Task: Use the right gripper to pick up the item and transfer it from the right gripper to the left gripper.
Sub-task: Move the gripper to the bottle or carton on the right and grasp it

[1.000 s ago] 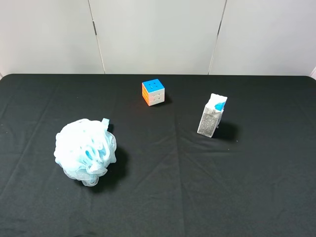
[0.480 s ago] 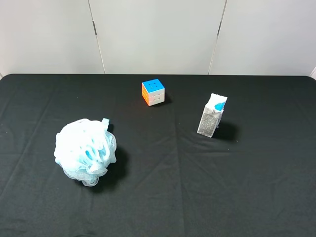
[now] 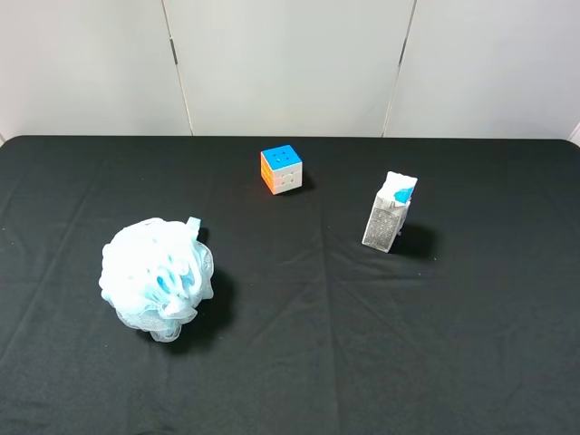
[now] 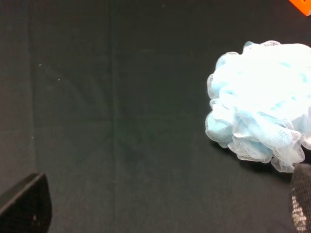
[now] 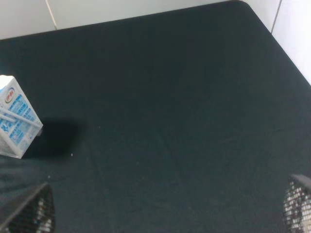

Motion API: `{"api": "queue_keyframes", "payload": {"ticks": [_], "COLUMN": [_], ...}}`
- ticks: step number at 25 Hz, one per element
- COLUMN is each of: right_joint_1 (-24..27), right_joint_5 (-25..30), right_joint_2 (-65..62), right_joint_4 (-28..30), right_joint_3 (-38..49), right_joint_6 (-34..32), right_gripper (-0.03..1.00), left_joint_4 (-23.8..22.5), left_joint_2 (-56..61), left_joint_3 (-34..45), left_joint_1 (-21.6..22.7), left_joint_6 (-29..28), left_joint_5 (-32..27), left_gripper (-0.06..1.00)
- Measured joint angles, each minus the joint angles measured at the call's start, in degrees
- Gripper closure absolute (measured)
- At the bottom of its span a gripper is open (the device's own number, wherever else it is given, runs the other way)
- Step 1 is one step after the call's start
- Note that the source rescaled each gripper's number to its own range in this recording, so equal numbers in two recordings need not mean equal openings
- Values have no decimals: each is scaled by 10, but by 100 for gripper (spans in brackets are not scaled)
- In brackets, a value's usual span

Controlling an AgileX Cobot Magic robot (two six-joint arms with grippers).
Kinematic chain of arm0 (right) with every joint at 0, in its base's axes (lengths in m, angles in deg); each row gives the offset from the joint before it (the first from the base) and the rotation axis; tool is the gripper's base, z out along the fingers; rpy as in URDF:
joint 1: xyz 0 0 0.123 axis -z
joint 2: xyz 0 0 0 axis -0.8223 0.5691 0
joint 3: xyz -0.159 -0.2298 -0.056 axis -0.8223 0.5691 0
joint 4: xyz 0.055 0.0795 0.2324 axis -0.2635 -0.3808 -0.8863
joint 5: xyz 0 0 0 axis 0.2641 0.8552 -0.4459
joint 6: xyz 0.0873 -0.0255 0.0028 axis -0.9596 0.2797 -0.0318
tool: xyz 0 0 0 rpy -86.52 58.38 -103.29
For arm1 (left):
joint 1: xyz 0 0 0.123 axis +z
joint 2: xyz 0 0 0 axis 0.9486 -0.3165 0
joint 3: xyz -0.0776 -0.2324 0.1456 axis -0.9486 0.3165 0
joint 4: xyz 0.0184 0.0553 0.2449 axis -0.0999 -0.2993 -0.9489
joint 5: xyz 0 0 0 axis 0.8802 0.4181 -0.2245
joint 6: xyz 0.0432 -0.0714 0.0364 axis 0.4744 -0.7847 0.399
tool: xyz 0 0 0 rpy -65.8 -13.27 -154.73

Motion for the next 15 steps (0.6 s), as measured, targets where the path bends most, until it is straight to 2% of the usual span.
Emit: {"api": "queue_keyframes", "payload": {"ticks": [15], "right_joint_1": [0], "right_joint_5": [0], "right_joint_2": [0], "right_joint_4": [0], "right_joint_3": [0], "right_joint_6": [-1], "right_gripper": [-3], "left_joint_4": [0], "left_joint_2": [0], "left_joint_3": [0], "left_joint_1": [0], "left_joint_6": [0], "left_joint_5": [0], "left_gripper": [-1]}}
